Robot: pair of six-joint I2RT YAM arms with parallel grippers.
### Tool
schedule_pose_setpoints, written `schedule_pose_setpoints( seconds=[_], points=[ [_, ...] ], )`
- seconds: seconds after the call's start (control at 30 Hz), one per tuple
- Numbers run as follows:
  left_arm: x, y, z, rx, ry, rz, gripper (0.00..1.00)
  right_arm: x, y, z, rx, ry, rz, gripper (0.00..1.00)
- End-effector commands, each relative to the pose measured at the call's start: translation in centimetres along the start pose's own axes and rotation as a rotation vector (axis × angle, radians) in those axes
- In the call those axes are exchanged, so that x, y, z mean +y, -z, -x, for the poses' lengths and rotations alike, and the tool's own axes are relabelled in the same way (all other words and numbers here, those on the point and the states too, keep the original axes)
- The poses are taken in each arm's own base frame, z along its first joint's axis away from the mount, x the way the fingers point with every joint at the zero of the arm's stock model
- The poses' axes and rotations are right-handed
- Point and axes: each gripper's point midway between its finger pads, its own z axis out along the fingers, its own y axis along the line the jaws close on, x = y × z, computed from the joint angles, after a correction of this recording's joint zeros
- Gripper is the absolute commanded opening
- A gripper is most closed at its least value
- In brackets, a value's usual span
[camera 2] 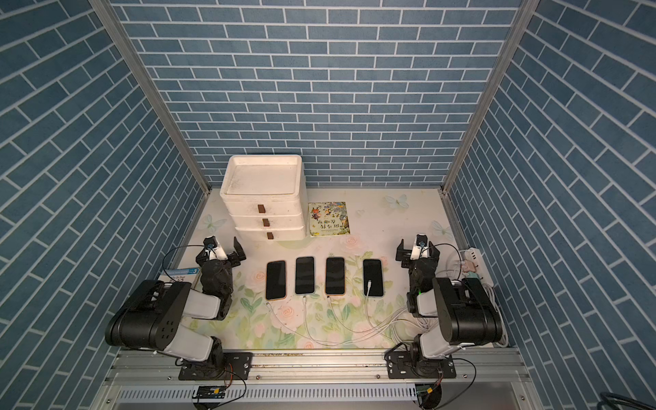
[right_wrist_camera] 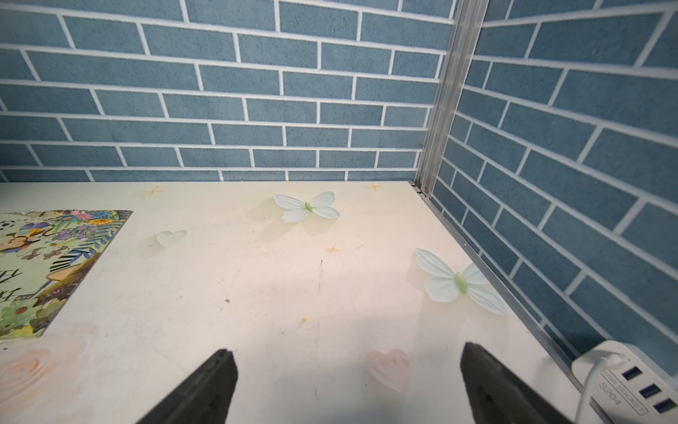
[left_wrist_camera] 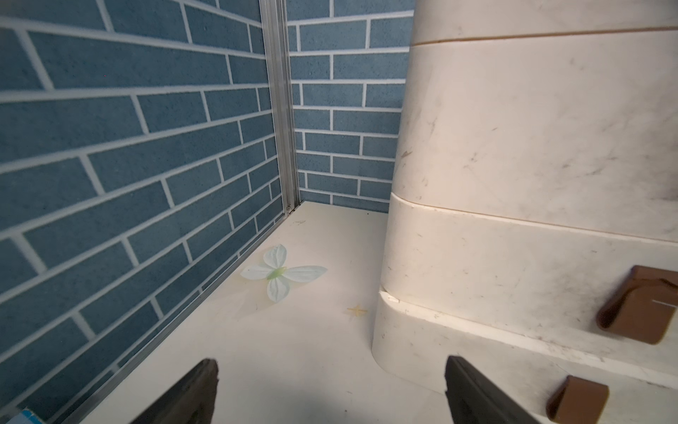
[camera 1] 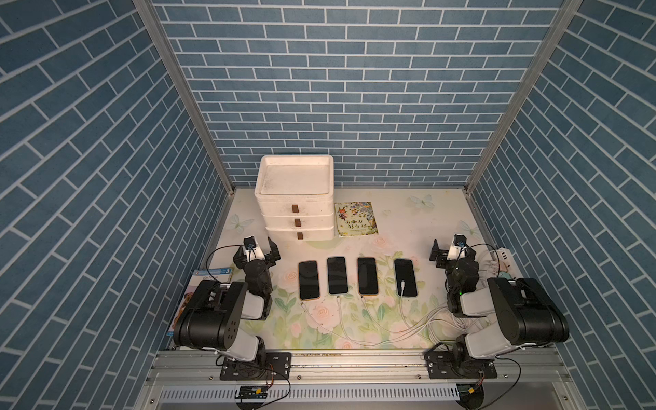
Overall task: Unplug the charging cable from the phone
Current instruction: Reset both arms
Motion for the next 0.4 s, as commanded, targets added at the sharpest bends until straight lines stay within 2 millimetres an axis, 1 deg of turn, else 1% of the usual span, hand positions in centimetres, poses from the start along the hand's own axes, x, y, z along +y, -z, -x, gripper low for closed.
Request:
schedule_pose_setpoints(
  seconds=[0.0,0.37],
  points=[
    [-0.29,-0.2,0.3,-0.007,-0.003,-0.01,1.0,0.23,-0.33,0.76,-0.023,0.015,0.008,0.99],
    [-0.3,-0.21,0.33,-0.008,-0.002,-0.01,1.0,0.32,-0.35,0.74,-0.021,0.015,0.016,0.99]
  ],
)
